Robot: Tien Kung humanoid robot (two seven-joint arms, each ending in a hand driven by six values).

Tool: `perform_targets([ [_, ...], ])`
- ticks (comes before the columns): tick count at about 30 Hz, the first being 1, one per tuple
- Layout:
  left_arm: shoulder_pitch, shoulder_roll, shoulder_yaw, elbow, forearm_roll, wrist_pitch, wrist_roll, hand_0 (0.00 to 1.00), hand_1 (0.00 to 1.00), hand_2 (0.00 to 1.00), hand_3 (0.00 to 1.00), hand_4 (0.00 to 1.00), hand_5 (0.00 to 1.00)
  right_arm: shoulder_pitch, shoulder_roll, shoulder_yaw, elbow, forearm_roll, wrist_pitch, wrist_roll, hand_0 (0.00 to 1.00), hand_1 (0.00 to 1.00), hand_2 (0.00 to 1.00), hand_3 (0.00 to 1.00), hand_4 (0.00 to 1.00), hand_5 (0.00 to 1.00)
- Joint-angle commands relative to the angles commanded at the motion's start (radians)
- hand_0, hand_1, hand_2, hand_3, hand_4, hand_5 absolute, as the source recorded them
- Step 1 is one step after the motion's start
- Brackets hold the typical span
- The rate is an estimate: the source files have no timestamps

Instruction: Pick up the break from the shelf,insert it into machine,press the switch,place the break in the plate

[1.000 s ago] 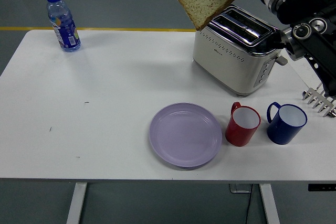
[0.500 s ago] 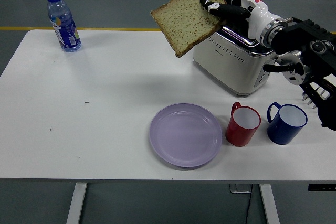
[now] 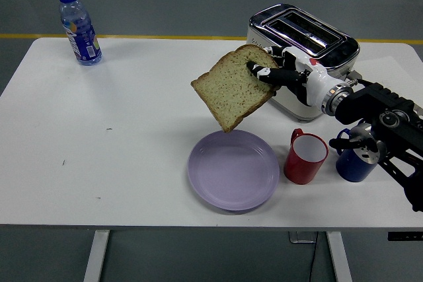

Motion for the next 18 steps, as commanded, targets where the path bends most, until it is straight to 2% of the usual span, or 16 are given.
perform_targets([
  [13,-0.005,0.000,-0.007,0.000,0.007,0.004,-0.001,0.604,0.454,0.425,0.541,0.281,0.921,-0.055,0.021,-0.105,-0.012,-0.116,-0.057,0.018,0.090,0.190,0.325,0.490,0.523,0.002],
  [18,-0.008,0.000,-0.008,0.000,0.007,0.005,-0.001,0.604,0.454,0.425,0.541,0.281,0.921,-0.064,0.034,-0.137,-0.017,-0.162,-0.065,0.033,0.090,0.190,0.325,0.490,0.523,0.002],
])
